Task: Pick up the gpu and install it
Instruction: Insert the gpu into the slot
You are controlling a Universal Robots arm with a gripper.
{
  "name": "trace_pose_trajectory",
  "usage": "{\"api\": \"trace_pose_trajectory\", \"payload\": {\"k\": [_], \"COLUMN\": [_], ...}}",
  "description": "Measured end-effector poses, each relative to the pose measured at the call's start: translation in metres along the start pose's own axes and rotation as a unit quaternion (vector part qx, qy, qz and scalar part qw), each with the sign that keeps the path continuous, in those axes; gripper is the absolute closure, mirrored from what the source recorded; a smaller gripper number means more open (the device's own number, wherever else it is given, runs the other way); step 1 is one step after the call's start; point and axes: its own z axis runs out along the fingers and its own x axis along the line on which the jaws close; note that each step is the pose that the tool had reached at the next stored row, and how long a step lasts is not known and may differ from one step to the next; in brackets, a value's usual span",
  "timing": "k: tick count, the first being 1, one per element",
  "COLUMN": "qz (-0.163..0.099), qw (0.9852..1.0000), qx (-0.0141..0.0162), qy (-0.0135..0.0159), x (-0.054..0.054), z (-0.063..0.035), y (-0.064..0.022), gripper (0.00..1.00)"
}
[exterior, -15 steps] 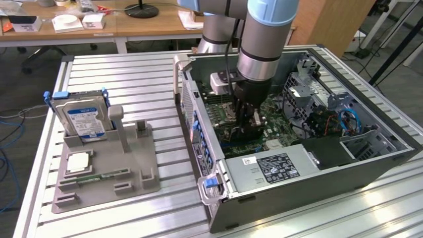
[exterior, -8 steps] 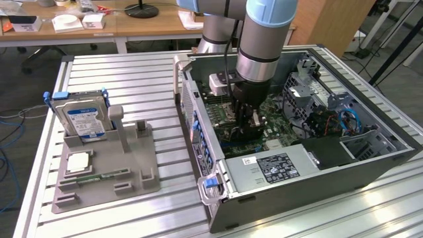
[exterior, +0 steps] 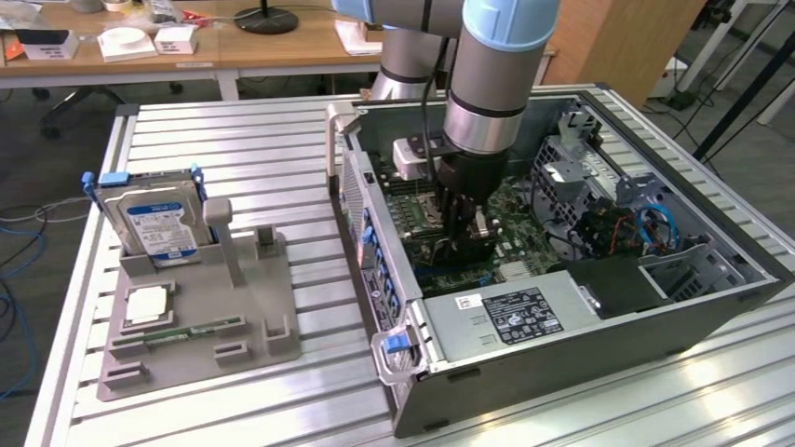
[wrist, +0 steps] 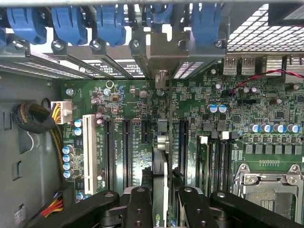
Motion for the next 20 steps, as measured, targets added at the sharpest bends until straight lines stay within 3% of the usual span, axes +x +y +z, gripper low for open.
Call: {"api": "trace_pose_trajectory", "payload": {"k": [2,4,9,18,20], "qz": [0.000,0.000,0.000,0.000,0.000], "qw": [1.0000,1.0000,1.0000,1.0000,1.0000], "qx": [0.0011,0.0007,0.0006,0.0007,0.0007], "qy": [0.0000,0.0008,0.0010,0.0008,0.0008], "x": [0.000,0.000,0.000,0.002,0.002], "z": [0.0004,-0.0003,-0.0009,-0.0342,-0.0361], "y": [-0.0002,-0.0004,-0.0004,-0.0008,-0.0008], "gripper": [0.73,0.61,0.49,0.49,0.49]}}
